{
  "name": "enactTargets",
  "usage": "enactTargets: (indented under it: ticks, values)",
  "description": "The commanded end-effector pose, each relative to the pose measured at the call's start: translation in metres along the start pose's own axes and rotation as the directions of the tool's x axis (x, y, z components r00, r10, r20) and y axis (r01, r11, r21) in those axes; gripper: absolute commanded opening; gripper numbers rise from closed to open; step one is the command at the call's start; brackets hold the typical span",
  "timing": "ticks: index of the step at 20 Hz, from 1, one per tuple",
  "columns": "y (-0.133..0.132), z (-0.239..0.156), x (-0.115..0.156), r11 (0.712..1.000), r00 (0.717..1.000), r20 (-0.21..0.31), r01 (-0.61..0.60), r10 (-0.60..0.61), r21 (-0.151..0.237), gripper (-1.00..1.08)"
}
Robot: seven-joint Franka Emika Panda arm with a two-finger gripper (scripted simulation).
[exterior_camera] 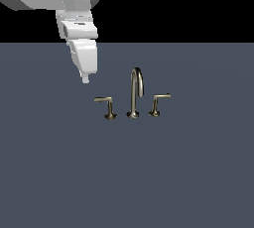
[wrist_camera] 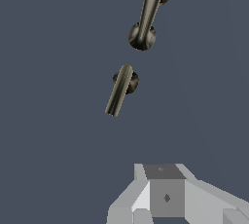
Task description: Turn on the faucet by rotating a designated handle.
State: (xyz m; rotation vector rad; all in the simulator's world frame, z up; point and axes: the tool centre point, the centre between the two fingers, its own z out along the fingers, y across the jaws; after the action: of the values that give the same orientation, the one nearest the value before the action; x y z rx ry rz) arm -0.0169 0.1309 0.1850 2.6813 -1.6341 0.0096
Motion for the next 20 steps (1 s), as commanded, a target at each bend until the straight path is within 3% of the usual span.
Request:
enactTargets:
  ticks: [1, 11, 20]
  values:
    - [-0.012, 0.015, 0.008, 0.999, 0.999, -0.001, -0.054, 0.054, -0.001, -1.00]
    - [-0.051, 0.067, 0.041, 0.969, 0.969, 0.000, -0.247, 0.247, -0.004, -1.00]
    - [-0.069, 0.092, 0.061, 0.941, 0.941, 0.003, -0.340, 0.340, -0.004, -1.00]
